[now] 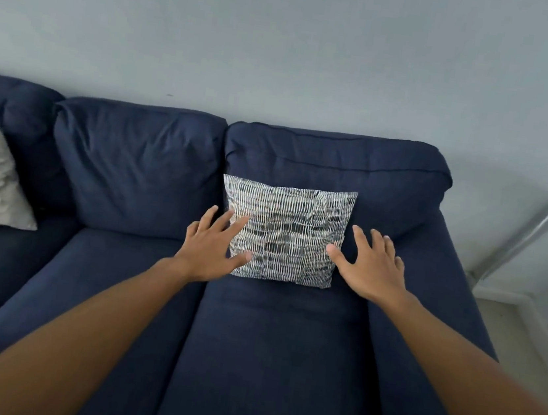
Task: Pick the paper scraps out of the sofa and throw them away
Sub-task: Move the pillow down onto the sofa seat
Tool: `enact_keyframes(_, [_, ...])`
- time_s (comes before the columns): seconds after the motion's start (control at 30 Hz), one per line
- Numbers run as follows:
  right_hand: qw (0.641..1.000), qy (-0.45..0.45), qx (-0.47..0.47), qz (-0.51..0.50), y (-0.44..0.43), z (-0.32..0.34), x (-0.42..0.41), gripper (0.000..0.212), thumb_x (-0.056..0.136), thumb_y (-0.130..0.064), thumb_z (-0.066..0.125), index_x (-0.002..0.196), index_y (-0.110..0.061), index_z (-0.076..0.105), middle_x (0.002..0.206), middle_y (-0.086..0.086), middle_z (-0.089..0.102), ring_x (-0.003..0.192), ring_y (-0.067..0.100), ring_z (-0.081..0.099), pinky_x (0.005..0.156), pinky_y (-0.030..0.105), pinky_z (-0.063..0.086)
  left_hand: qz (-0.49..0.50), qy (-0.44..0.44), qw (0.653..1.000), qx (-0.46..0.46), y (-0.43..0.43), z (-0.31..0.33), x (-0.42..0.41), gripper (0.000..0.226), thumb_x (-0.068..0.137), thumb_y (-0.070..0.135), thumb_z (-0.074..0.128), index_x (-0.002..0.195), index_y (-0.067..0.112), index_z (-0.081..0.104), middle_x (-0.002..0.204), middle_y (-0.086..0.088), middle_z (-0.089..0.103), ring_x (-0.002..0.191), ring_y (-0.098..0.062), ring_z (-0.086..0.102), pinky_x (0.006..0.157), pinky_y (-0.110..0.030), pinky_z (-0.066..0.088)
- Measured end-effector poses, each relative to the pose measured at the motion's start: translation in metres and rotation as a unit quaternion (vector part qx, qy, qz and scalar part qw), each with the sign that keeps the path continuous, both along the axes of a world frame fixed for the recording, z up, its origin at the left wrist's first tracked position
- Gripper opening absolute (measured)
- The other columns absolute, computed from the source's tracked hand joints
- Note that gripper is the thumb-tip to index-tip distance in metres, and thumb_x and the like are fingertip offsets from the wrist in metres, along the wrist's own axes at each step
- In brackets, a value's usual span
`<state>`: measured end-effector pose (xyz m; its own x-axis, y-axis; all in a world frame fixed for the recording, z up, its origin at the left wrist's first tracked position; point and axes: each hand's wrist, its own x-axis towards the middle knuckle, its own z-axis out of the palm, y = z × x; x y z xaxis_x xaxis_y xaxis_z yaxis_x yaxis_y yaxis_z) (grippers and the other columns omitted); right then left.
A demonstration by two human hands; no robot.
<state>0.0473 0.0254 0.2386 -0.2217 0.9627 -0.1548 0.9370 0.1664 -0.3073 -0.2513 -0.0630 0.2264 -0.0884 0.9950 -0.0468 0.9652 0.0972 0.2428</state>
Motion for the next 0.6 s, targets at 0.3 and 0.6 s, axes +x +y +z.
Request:
enact_keyframes(0.3, [0.999,-0.008,-0.034,-0.025,0.039,-0.058,-0.024,0.094,0.082,-0.084,0.026,0.157,-0.031,0.007,0.166,0.008,0.004,0.152,0.03,-0.003,0.12,0.057,0.01,-0.011,-0.014,0.999,-0.027,0.054,-0.063,-0.022,0.08,0.089,0.071,0.041,0.155,0.04,0.007,0.166,0.0,0.007,0.151,-0.027,-0.01,0.117,-0.054,0.006])
enact_keyframes(0.6, [0.995,0.01,-0.057,-0.086,0.106,-0.147,-0.054,0.105,0.081,-0.085,0.031,0.157,-0.019,0.0,0.165,0.007,0.01,0.151,0.029,0.006,0.117,0.057,0.018,0.031,-0.073,0.996,-0.026,0.129,-0.154,-0.06,0.087,0.088,0.07,0.046,0.156,0.035,0.004,0.164,-0.001,0.017,0.151,-0.03,0.003,0.115,-0.058,0.014])
